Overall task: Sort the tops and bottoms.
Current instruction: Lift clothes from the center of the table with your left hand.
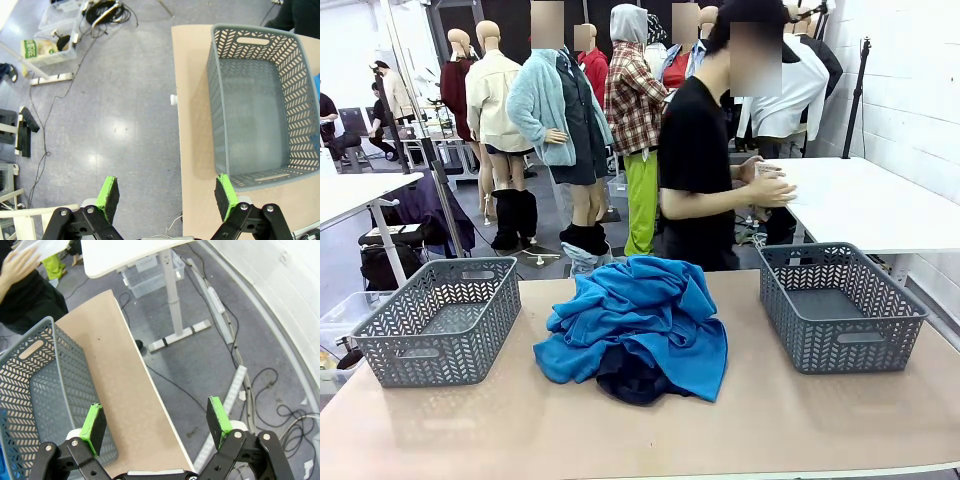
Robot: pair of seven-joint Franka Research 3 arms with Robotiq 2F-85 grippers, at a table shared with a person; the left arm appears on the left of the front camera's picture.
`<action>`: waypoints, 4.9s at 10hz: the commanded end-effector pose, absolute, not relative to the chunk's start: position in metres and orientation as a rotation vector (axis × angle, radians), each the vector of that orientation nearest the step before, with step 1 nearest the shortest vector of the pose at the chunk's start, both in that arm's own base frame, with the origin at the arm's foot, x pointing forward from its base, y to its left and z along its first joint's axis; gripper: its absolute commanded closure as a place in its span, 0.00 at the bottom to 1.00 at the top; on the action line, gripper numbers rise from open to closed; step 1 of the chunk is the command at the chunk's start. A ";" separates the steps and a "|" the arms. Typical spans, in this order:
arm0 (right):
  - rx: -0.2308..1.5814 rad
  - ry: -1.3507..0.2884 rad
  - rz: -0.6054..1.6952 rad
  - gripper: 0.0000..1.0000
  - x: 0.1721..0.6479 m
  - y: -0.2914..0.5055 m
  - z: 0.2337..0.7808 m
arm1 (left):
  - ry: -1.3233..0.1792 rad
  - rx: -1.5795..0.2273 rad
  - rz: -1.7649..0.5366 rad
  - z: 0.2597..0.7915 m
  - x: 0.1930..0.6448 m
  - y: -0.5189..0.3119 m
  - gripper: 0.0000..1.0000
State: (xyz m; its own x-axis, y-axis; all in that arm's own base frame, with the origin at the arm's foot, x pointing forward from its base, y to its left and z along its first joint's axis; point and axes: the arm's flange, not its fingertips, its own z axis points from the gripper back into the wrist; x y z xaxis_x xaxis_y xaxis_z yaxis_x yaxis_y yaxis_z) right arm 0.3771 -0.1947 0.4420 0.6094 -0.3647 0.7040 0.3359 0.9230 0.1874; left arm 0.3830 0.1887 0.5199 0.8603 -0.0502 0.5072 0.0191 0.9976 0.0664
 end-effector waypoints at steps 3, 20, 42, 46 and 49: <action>0.037 -0.814 -0.427 0.00 0.379 -0.191 0.442 | -0.539 0.049 -0.037 0.519 0.380 0.190 0.00; 0.037 -0.814 -0.427 0.00 0.379 -0.191 0.442 | -0.539 0.049 -0.037 0.519 0.380 0.190 0.00; 0.037 -0.814 -0.427 0.00 0.379 -0.191 0.442 | -0.539 0.049 -0.037 0.519 0.380 0.190 0.00; 0.037 -0.814 -0.427 0.00 0.379 -0.191 0.442 | -0.534 0.060 -0.036 0.520 0.383 0.189 0.00; 0.037 -0.814 -0.427 0.00 0.379 -0.191 0.442 | -0.775 0.108 -0.202 0.591 0.381 0.130 0.00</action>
State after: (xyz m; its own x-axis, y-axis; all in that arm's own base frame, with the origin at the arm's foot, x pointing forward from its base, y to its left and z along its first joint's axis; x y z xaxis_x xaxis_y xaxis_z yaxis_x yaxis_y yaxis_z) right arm 0.3774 -0.1942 0.4418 0.6102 -0.3640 0.7037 0.3354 0.9234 0.1867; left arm 0.3843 0.1492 0.5726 0.7739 -0.1579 0.6134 0.0867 0.9857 0.1444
